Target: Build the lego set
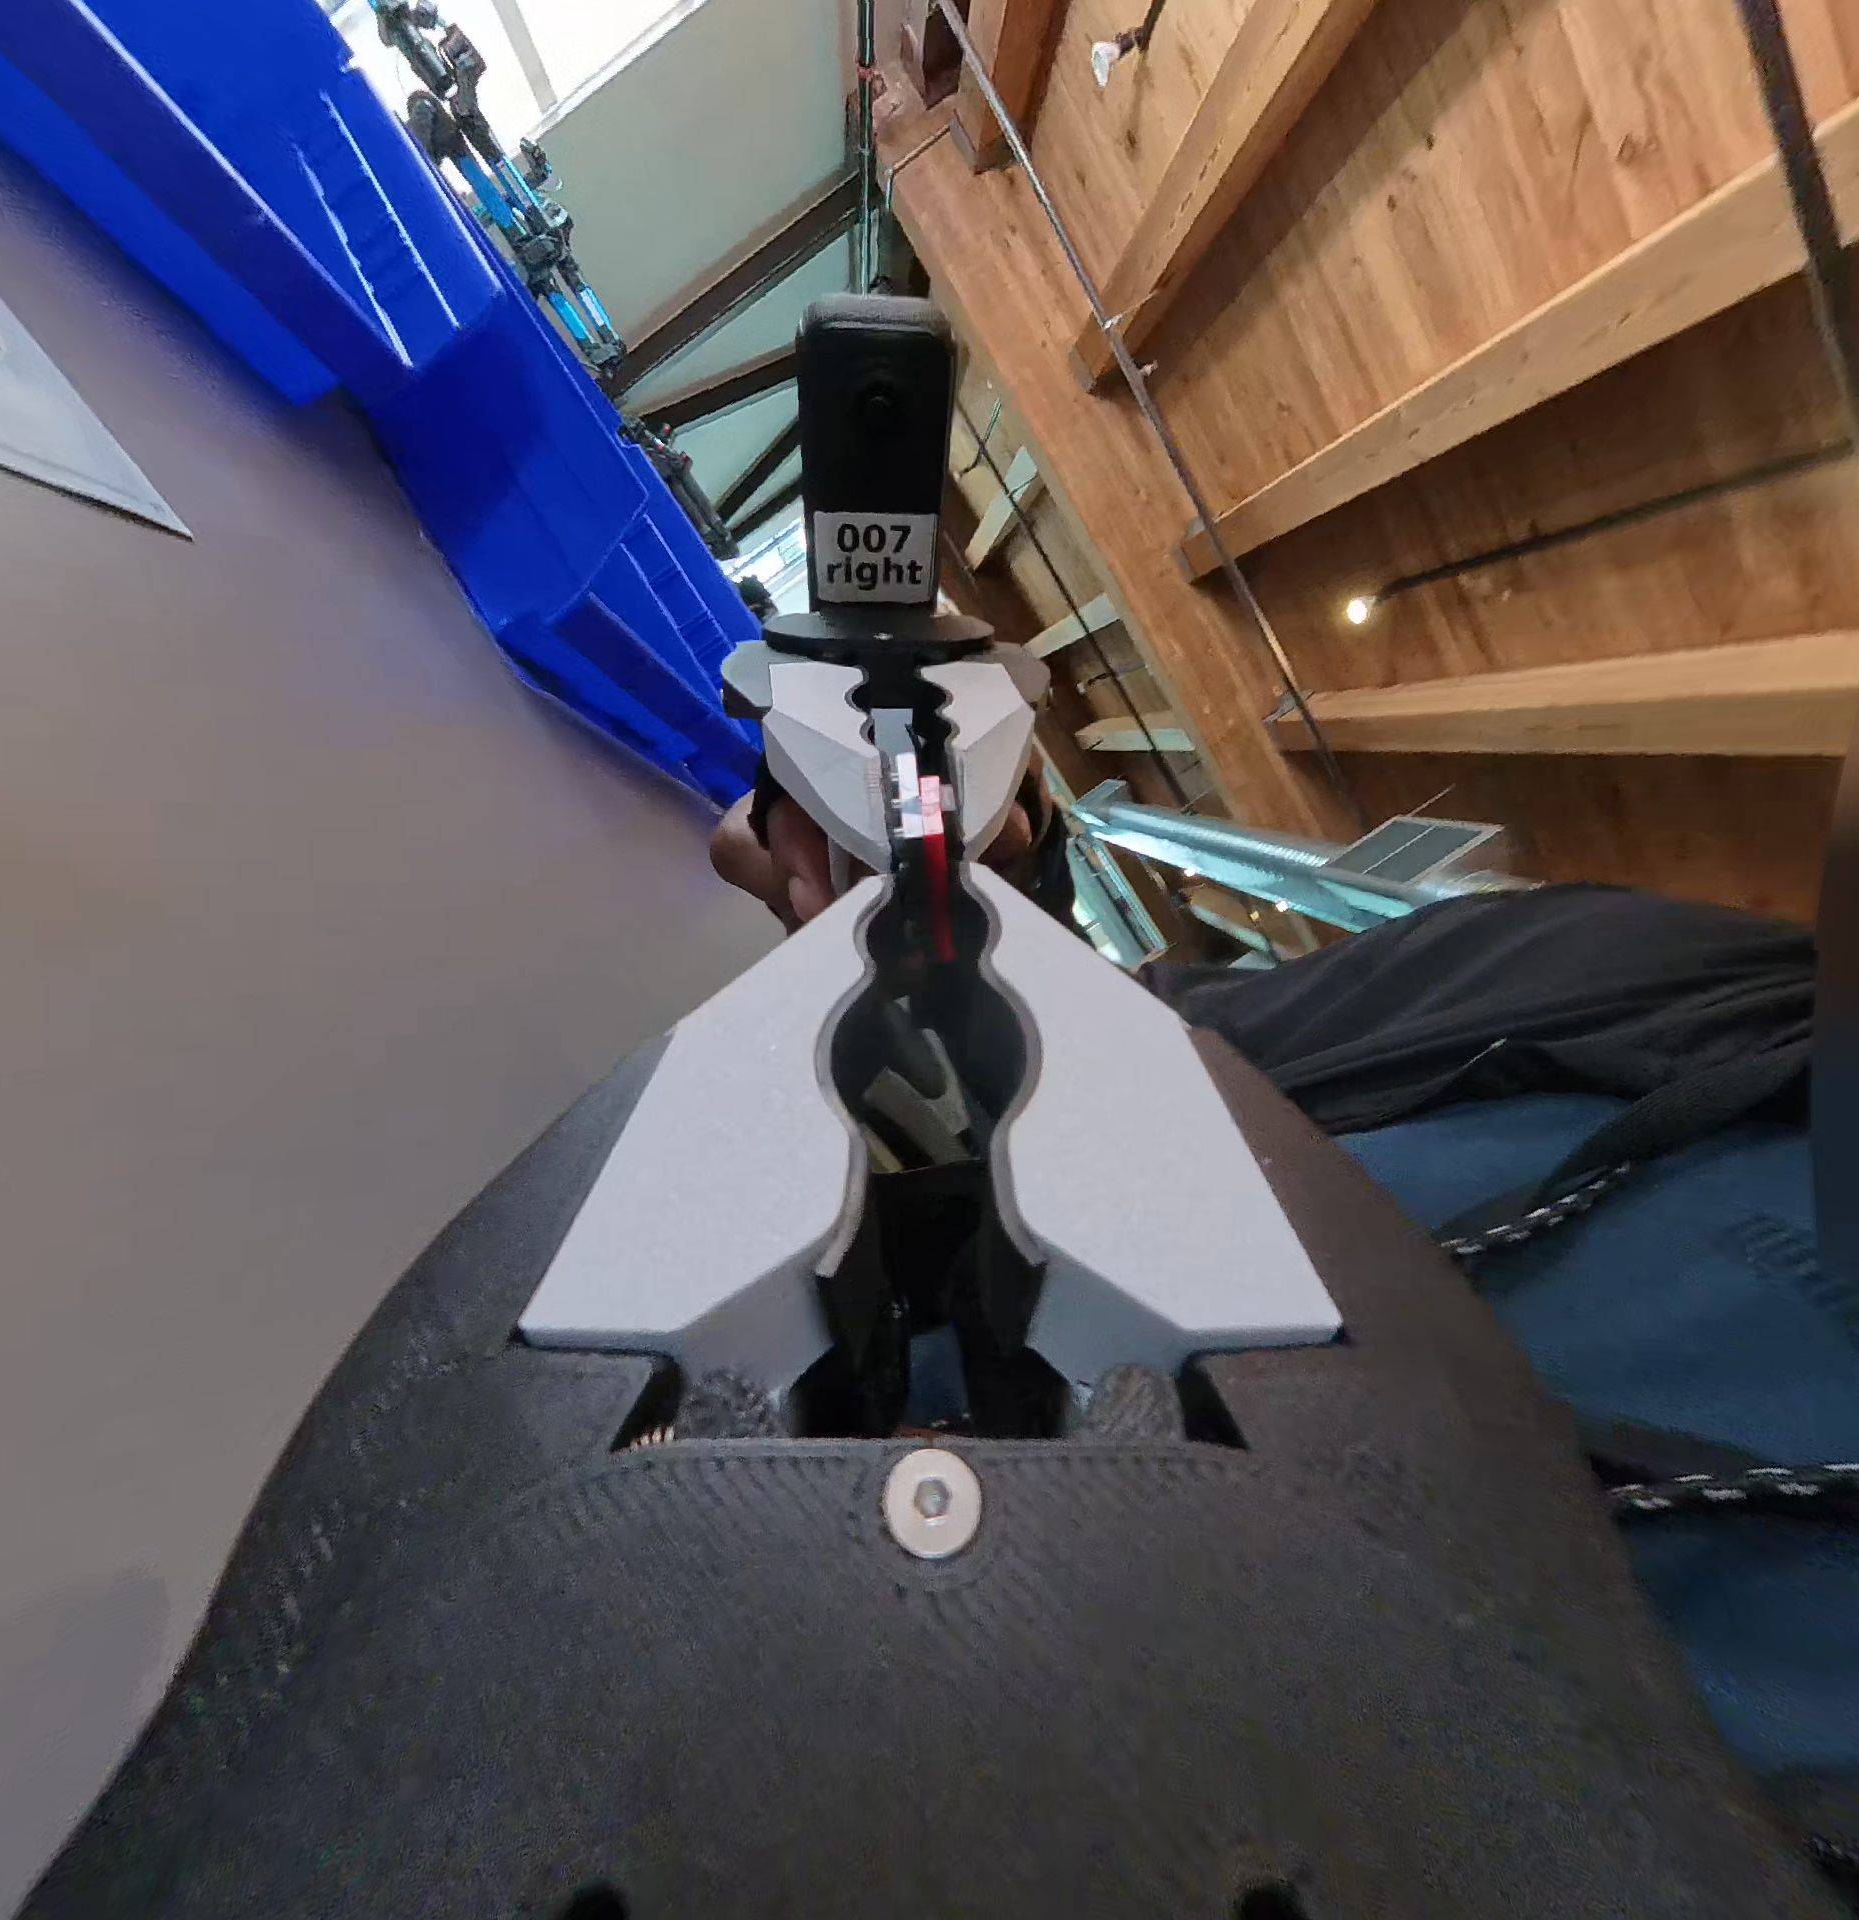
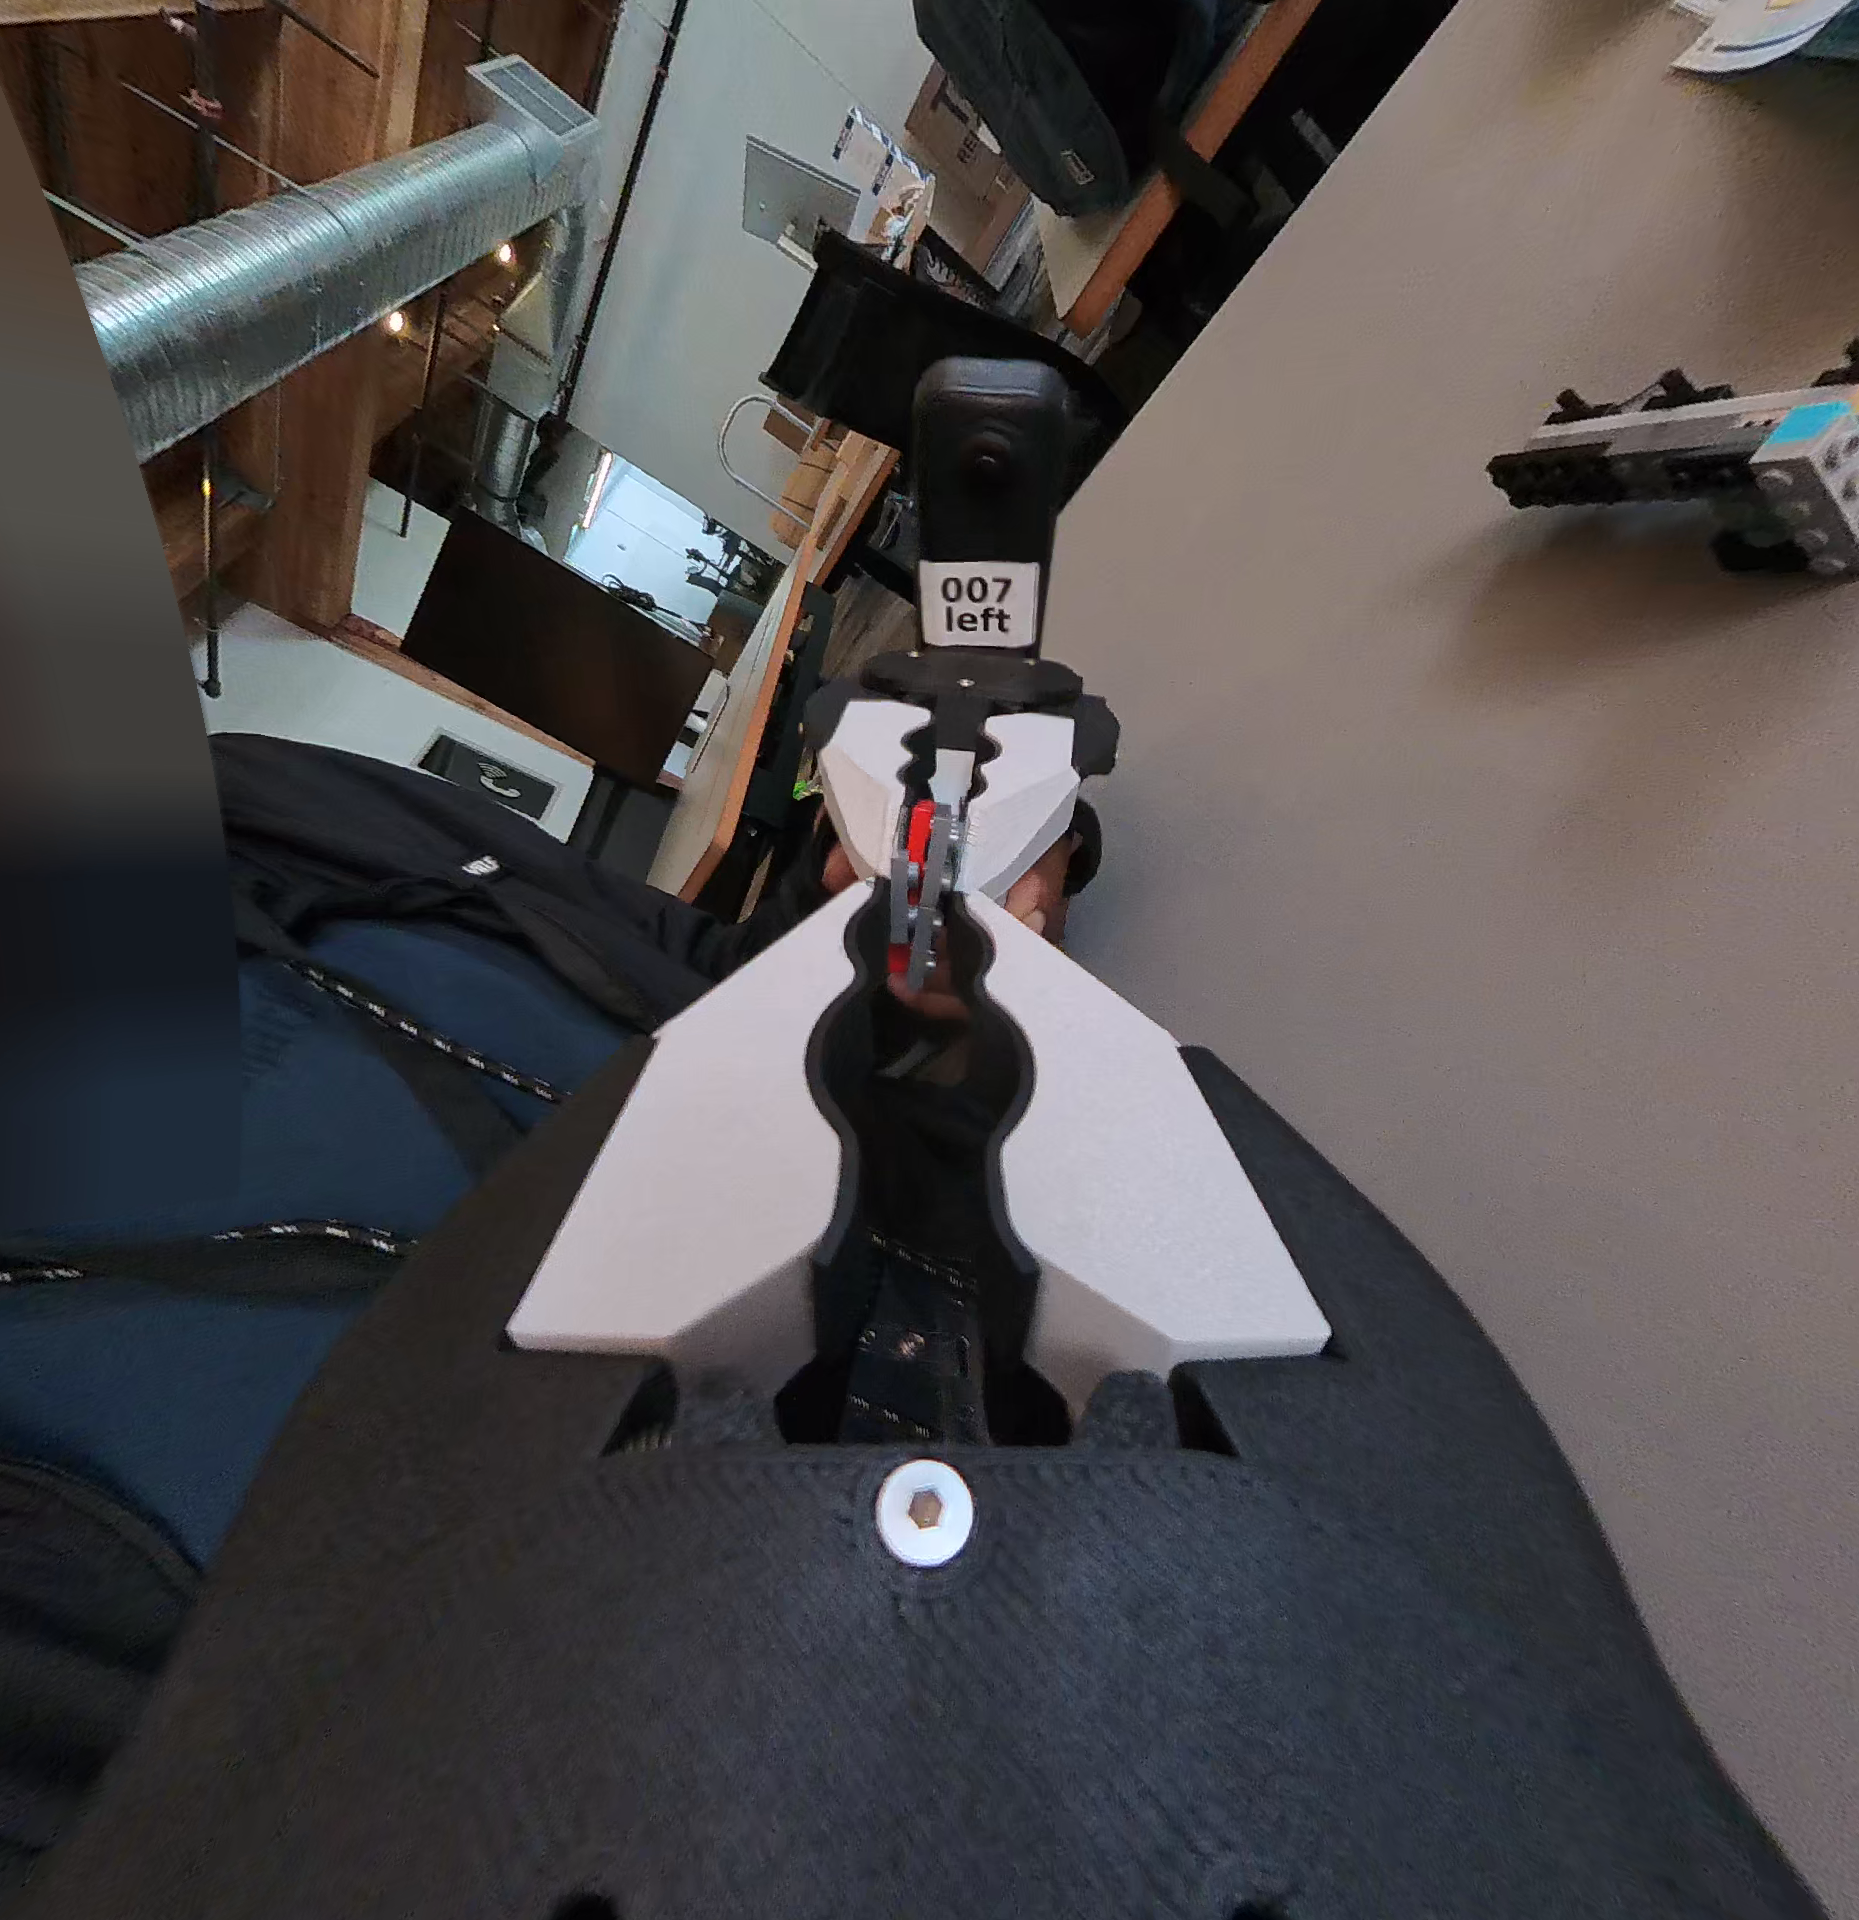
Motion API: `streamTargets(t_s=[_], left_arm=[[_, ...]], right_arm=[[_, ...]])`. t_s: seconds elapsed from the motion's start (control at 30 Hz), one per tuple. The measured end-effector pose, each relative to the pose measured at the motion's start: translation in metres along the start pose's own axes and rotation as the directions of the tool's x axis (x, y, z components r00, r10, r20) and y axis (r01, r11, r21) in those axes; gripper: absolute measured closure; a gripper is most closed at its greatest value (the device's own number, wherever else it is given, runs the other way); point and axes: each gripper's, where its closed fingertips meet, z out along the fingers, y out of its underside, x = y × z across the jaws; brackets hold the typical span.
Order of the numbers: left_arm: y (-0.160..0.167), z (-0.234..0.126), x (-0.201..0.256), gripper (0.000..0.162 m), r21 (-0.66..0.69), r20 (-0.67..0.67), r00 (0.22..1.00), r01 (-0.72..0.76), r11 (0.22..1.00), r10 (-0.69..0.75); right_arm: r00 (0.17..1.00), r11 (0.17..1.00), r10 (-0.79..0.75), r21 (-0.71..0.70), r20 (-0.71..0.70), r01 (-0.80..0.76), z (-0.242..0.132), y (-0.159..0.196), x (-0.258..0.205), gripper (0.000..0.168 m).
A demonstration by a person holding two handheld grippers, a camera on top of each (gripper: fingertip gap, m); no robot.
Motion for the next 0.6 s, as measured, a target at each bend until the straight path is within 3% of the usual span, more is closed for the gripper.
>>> streamTargets(t_s=[0.6], left_arm=[[0.0015, -0.0010, 0.0044, 0.154, -0.035, 0.033, 0.990, -0.137, 0.990, 0.138]], right_arm=[[0.999, 1.000, 0.012, -0.007, -0.042, -0.013, 0.0017, 0.0023, -0.0051, 0.159]])
